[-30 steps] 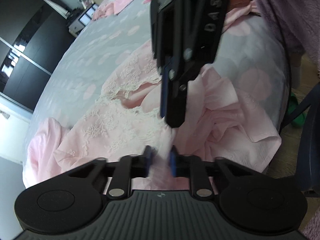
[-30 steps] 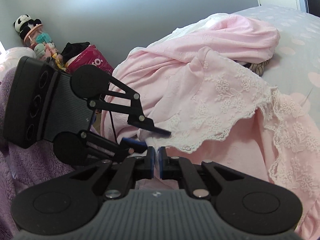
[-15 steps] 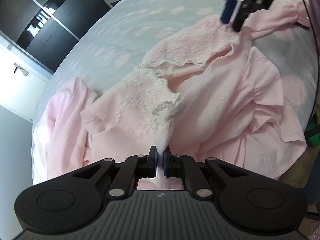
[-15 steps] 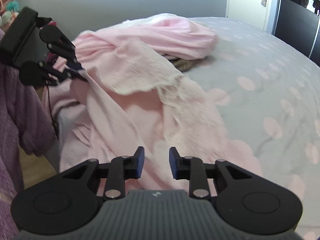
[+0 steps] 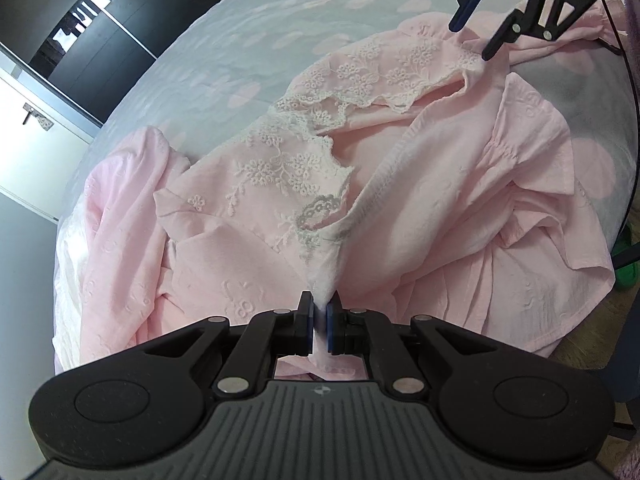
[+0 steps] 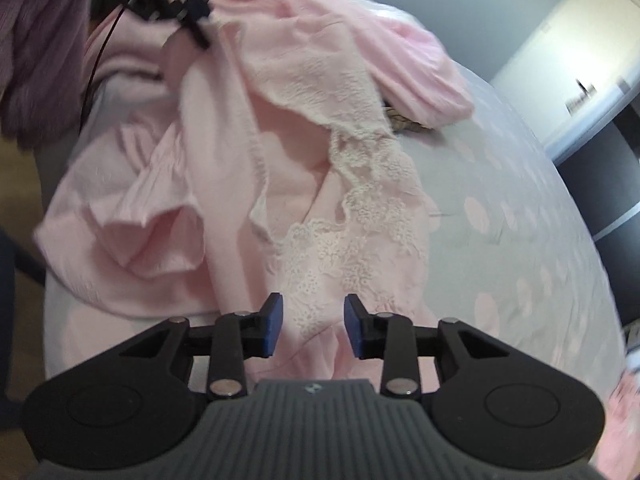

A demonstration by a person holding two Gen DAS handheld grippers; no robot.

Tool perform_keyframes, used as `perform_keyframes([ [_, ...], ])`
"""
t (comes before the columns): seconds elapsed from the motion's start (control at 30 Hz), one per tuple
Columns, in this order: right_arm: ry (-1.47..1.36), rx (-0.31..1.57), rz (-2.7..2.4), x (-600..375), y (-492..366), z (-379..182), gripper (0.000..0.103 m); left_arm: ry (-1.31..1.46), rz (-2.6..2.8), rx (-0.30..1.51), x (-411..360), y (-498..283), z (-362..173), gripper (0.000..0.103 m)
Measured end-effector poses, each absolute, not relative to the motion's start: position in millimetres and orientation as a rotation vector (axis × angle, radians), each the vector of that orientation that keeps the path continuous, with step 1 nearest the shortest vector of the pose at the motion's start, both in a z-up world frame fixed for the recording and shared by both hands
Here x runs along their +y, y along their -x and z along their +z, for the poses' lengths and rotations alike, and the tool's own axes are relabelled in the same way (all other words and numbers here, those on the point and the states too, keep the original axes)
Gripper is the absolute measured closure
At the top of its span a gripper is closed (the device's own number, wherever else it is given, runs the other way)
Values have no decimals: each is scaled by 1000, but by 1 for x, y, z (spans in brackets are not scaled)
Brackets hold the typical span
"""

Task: Fold clothes
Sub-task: 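Grasp the lace hem with the left gripper while the right gripper pinches the garment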

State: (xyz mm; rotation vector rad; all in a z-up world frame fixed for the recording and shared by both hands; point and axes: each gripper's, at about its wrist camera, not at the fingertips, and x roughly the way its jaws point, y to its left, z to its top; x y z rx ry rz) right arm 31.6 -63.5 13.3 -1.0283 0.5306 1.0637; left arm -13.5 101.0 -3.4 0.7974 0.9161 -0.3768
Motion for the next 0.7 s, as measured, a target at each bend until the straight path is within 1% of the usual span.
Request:
perform_keyframes([
  [0.27, 1263, 482, 1096, -46, -32, -24, 66, -788, -384, 932, 107, 16, -8, 99],
  [0.4, 1305, 461, 1114, -39, -34, -35, 67, -777, -378, 936, 109, 14, -8, 99],
  [0.47, 1318, 465, 1120, -35, -35, -40, 74, -780, -375, 939, 110, 13, -9, 99],
  [0.5, 1319, 473, 1117, -33, -36, -41, 88, -780, -373, 938, 110, 13, -9, 99],
  [0.53, 1320, 470, 1105, -32, -36, -41, 98, -780, -371, 936, 110, 14, -8, 99],
  [0.7, 1206, 427, 1012, -39, -36, -13, 99, -750, -325, 874, 112, 16, 5, 100],
])
